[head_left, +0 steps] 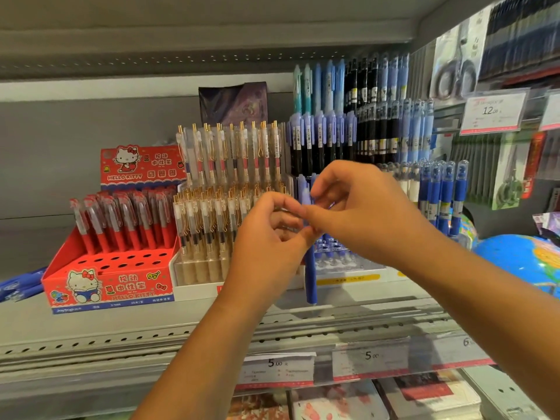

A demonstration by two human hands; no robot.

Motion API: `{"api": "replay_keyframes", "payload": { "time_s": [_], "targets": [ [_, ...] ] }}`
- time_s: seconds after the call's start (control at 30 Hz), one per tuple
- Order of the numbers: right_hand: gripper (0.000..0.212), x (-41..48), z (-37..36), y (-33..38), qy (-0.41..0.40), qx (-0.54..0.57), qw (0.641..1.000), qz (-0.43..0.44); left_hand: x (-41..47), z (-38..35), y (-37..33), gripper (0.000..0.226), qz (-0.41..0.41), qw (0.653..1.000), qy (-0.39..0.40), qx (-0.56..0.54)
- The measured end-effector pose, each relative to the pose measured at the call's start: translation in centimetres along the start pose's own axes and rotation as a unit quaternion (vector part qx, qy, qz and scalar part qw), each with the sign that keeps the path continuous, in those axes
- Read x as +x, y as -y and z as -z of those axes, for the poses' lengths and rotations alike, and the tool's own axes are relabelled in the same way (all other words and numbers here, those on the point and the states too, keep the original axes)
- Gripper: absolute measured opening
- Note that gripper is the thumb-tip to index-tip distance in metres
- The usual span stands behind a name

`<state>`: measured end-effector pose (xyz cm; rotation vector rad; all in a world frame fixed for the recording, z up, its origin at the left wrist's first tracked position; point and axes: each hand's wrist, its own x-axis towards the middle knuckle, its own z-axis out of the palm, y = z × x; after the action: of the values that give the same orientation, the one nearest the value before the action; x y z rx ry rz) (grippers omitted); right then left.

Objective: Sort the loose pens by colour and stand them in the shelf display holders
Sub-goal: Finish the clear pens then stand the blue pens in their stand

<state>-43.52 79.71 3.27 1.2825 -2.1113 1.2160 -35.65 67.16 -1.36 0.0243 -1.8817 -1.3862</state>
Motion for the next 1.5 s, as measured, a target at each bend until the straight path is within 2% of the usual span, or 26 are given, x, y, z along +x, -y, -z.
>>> {"api": "replay_keyframes", "payload": {
  "time_s": [0.2, 0.37, 0.53, 0.6, 0.7, 0.9, 1.23, 1.37, 1.5],
  "targets": [
    [0.024, -0.3, -0.1, -0.6, -0.016, 0.022, 0.999, -0.018, -0.1, -0.1, 0.1, 0.024, -0.003, 1.0, 0.009, 0.02],
    [0.014, 0.7, 2.0, -1.8, -0.054, 0.026, 0.998, -0.008, -0.2, -0.3, 0.7, 0.028, -0.06, 0.989, 0.025, 0.137],
    [0.017, 2.2, 4.7, -3.6, -0.148, 0.011, 0.989, 0.001, -0.4, -1.3, 0.7, 0.04, -0.167, 0.906, 0.099, 0.376],
    [0.017, 2.7, 5.0, -4.2, -0.163, -0.021, 0.986, 0.012, -0.5, -1.7, 0.7, 0.047, -0.169, 0.882, 0.135, 0.419],
    [0.019, 3.1, 4.6, -5.1, -0.153, -0.089, 0.984, 0.023, -0.4, -1.8, 0.8, 0.055, -0.127, 0.859, 0.181, 0.462],
    [0.021, 3.1, 3.3, -6.4, -0.118, -0.161, 0.98, 0.028, -0.4, -1.8, 1.0, 0.065, -0.125, 0.841, 0.201, 0.486],
    [0.035, 2.7, 1.9, -6.3, -0.024, -0.254, 0.966, -0.041, -0.2, -1.8, 1.3, 0.061, -0.124, 0.844, 0.198, 0.484],
    [0.036, 2.3, 2.1, -6.3, -0.022, -0.252, 0.966, -0.06, -0.2, -1.7, 1.3, 0.06, -0.122, 0.842, 0.203, 0.485],
    [0.047, 1.8, 2.1, -6.8, -0.006, -0.226, 0.973, -0.053, -0.2, -1.6, 1.3, 0.057, -0.121, 0.84, 0.204, 0.488]
  ]
}}
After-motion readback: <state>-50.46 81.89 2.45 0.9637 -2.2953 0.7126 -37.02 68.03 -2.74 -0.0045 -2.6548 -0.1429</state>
